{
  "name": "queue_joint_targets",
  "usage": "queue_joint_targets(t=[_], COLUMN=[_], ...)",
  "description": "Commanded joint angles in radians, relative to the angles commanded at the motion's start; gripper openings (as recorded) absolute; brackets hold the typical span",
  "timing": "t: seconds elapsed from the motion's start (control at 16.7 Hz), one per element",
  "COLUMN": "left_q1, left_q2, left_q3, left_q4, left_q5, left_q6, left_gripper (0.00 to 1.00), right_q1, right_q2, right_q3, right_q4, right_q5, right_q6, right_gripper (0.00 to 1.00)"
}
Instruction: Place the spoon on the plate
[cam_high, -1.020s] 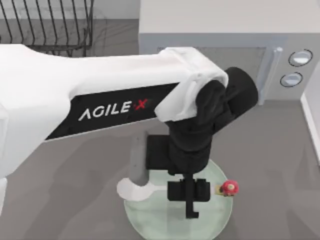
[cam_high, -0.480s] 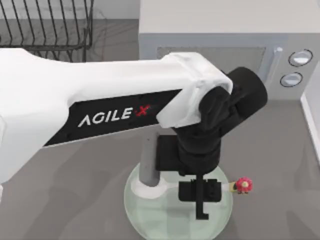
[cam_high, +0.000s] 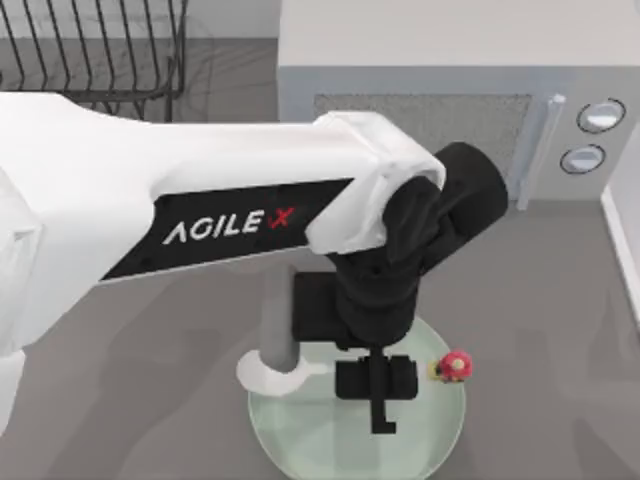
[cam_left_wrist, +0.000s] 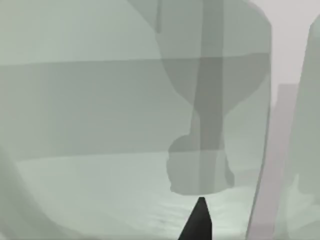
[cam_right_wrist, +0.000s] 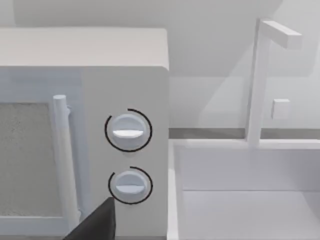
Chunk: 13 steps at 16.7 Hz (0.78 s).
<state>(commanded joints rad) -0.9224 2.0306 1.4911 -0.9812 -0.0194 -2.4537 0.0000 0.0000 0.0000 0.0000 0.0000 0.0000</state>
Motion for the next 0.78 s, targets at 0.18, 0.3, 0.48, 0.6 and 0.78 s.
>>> queue_joint_targets(t=[0.18, 0.3, 0.48, 0.6, 0.78], left_q1=[0.012, 0.014, 0.014, 0.014, 0.014], left_q2=[0.029, 0.040, 0.040, 0.040, 0.040], left_q3=[-0.031, -0.041, -0.041, -0.041, -0.041], left_q4=[-0.002, -0.001, -0.001, -0.001, -0.001], left_q5=[-0.005, -0.005, -0.005, -0.005, -0.005], left_q6=[0.001, 0.002, 0.002, 0.002, 0.002], left_gripper=[0.00, 0.00, 0.00, 0.08, 0.30], right_q1=[0.000, 0.000, 0.000, 0.000, 0.000], right_q2=[0.000, 0.000, 0.000, 0.000, 0.000], right_q3=[0.000, 0.000, 0.000, 0.000, 0.000], right_q4=[0.000, 0.000, 0.000, 0.000, 0.000], right_q5=[0.000, 0.000, 0.000, 0.000, 0.000], right_q6=[0.000, 0.000, 0.000, 0.000, 0.000], right_gripper=[1.00, 1.00, 1.00, 1.00, 1.00])
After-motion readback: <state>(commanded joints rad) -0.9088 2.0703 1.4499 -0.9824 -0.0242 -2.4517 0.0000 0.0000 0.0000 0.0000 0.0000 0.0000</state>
